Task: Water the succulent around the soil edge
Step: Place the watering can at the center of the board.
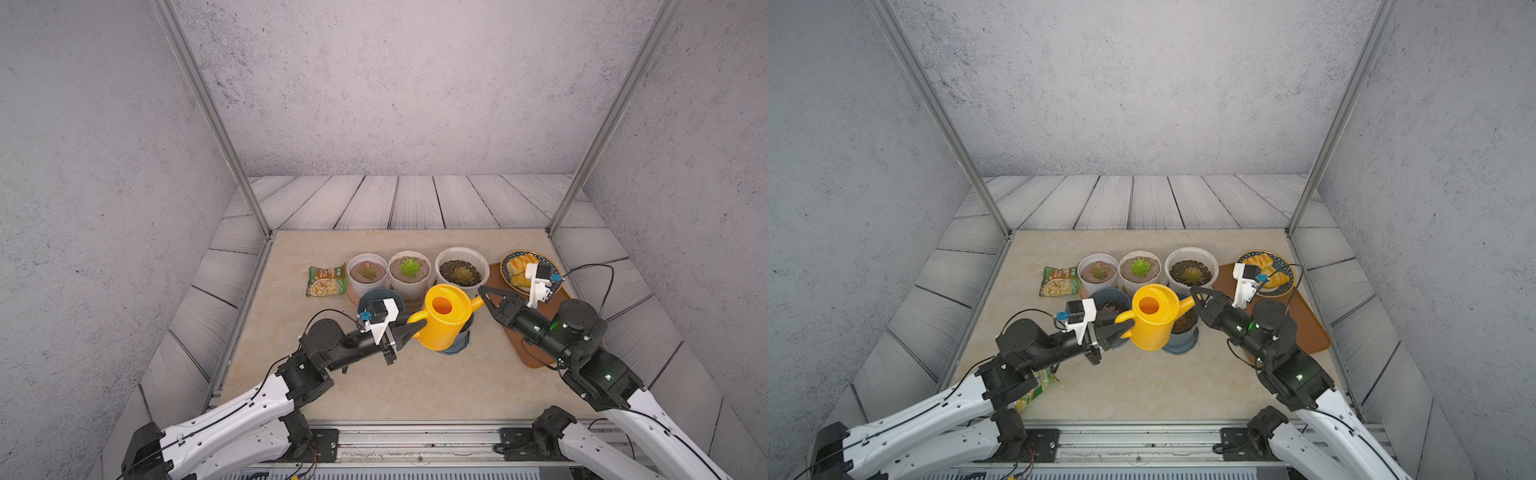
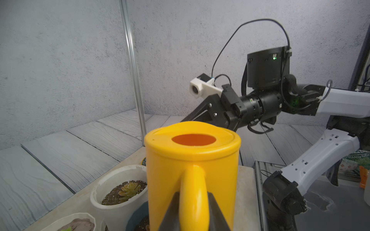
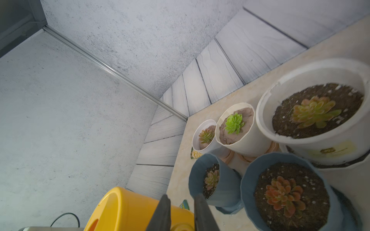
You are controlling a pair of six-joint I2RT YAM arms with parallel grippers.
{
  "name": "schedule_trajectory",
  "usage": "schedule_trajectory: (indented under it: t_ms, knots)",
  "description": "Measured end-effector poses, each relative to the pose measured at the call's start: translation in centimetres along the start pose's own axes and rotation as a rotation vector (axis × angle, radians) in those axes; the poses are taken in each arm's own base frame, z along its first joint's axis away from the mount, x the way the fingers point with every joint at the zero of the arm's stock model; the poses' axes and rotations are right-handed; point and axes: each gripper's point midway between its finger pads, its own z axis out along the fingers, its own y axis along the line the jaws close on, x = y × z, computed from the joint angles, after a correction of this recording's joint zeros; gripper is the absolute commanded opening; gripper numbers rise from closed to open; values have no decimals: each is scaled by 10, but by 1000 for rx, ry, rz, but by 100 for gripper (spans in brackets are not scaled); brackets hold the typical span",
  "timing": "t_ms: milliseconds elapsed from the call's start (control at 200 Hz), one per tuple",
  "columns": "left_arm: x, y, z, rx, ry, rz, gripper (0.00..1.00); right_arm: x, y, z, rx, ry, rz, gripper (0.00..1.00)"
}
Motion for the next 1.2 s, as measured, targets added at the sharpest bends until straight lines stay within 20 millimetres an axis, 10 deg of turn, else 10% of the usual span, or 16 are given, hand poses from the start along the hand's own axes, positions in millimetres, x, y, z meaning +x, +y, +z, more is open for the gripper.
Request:
schedule_trajectory:
  t_ms: [540,866,946,1201]
  knots:
    - [98,-17,18,-29,383,5,0,8,-27,-8,212,112,-240,18]
    - [139,-24,4,-60,553,10,0,-7,-44,-35,323,39,-352,68]
    - [151,-25,-2,-76,588,-6,0,-13,-48,-49,351,4,-388,99]
    - [180,-21,-46,-160,676,-57,0,-20,-58,-81,406,-56,-442,100]
